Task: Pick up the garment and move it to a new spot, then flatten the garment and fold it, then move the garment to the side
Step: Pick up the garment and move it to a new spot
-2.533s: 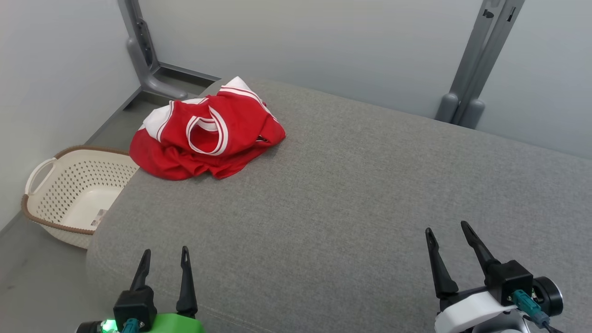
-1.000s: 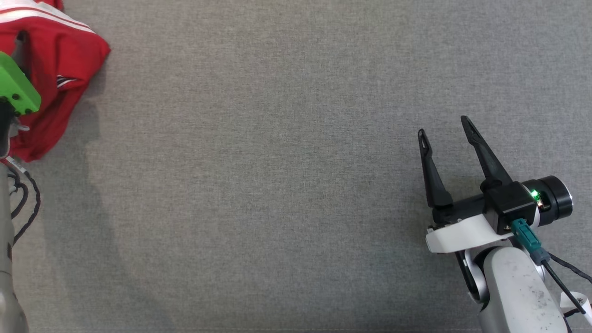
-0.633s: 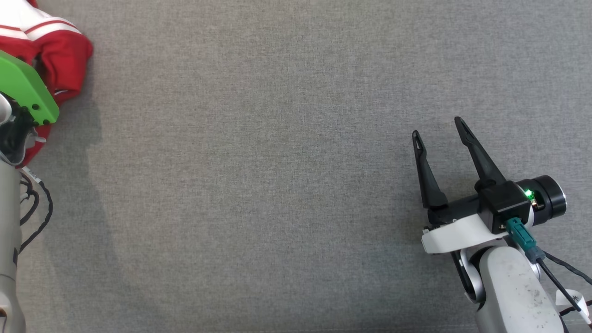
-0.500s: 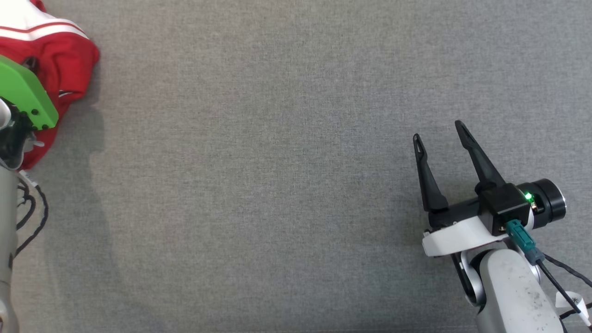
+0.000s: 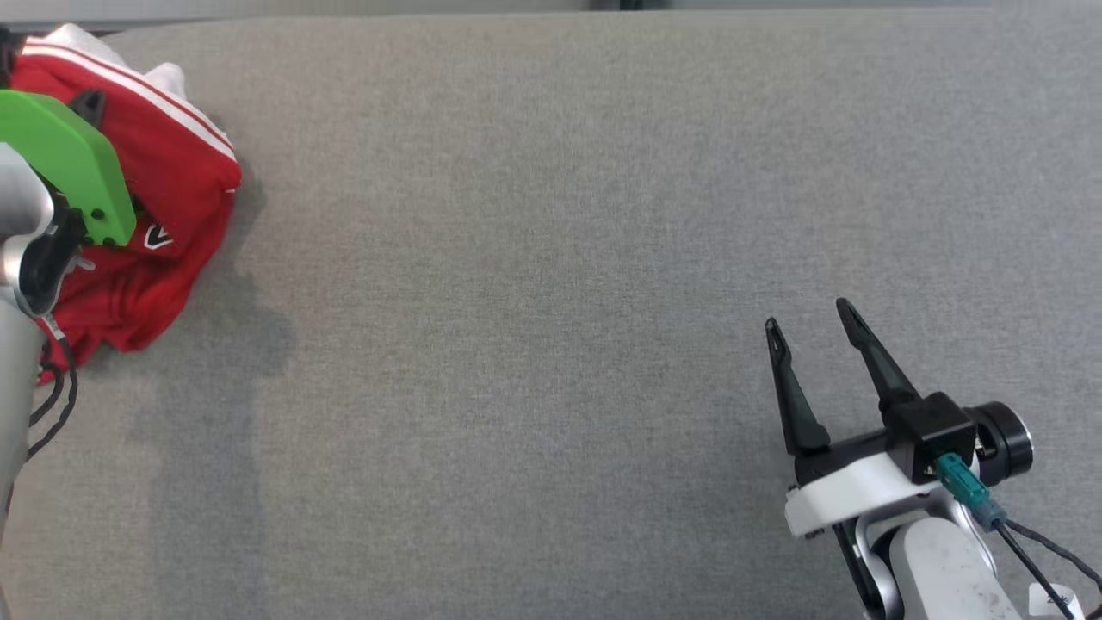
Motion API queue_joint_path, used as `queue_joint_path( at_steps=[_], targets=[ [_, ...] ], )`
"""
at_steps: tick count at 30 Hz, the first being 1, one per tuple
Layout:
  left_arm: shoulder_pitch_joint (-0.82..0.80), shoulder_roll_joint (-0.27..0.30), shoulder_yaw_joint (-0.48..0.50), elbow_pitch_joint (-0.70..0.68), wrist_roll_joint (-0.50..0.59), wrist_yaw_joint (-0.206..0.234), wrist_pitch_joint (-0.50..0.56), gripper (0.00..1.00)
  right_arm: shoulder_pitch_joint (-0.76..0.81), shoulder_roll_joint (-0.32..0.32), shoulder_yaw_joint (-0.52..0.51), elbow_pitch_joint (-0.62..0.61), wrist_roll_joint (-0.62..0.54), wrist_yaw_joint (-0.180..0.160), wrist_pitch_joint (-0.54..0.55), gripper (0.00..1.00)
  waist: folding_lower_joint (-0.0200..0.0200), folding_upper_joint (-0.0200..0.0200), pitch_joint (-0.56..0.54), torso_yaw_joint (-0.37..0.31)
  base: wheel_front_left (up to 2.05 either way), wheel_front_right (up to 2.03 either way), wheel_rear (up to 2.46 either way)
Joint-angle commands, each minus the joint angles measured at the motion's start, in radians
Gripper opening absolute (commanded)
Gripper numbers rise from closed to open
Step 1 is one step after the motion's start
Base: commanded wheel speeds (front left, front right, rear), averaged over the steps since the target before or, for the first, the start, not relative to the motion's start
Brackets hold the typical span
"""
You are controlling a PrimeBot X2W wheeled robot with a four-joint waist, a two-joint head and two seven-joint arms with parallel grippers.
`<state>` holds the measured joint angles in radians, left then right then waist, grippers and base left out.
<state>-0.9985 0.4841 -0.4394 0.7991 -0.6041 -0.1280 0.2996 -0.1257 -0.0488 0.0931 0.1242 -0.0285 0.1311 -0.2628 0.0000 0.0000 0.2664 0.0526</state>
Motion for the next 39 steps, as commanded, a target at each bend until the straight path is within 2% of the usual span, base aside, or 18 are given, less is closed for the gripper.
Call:
queue_joint_path(
  at_steps=[1, 6, 12, 18, 23, 31, 39],
  targets=[
    [-0.004, 0.013, -0.024, -0.019, -0.011, -0.003, 0.006, 0.00, 0.026, -0.003, 0.001, 0.007, 0.010, -0.001, -0.003, 1.00, 0.0000, 0.0000, -0.133, -0.010, 0.00, 0.00, 0.00],
    [-0.030, 0.032, -0.103, -0.092, -0.054, -0.003, 0.017, 0.00, 0.074, -0.003, -0.007, 0.019, 0.028, -0.001, -0.003, 1.00, 0.0000, 0.0000, -0.218, -0.042, 0.00, 0.00, 0.00],
    [-0.097, 0.015, -0.205, -0.199, -0.106, -0.003, 0.032, 0.00, 0.117, -0.003, -0.037, 0.021, 0.037, -0.001, -0.003, 1.00, 0.0000, 0.0000, -0.271, -0.105, 0.00, 0.00, 0.00],
    [-0.179, -0.063, -0.279, -0.290, -0.191, -0.003, 0.004, 0.00, 0.126, -0.003, -0.058, 0.020, 0.042, -0.001, -0.003, 1.00, 0.0000, 0.0000, -0.274, -0.177, 0.00, 0.00, 0.00],
    [-0.185, -0.124, -0.325, -0.303, -0.254, -0.002, -0.031, 0.00, 0.119, -0.002, -0.060, 0.015, 0.048, -0.001, -0.003, 1.00, 0.0000, 0.0000, -0.251, -0.226, 0.00, 0.00, 0.00],
    [0.005, -0.175, -0.366, -0.191, -0.328, -0.002, -0.124, 0.00, 0.090, -0.003, -0.054, 0.008, 0.064, -0.001, -0.003, 1.00, 0.0000, 0.0000, -0.175, -0.272, 0.00, 0.00, 0.00],
    [0.209, -0.247, -0.373, 0.038, -0.347, 0.057, -0.261, 0.00, 0.071, -0.003, -0.061, 0.013, 0.069, -0.001, -0.003, 1.00, 0.0000, 0.0000, -0.131, -0.278, 0.00, 0.00, 0.00]
  ],
)
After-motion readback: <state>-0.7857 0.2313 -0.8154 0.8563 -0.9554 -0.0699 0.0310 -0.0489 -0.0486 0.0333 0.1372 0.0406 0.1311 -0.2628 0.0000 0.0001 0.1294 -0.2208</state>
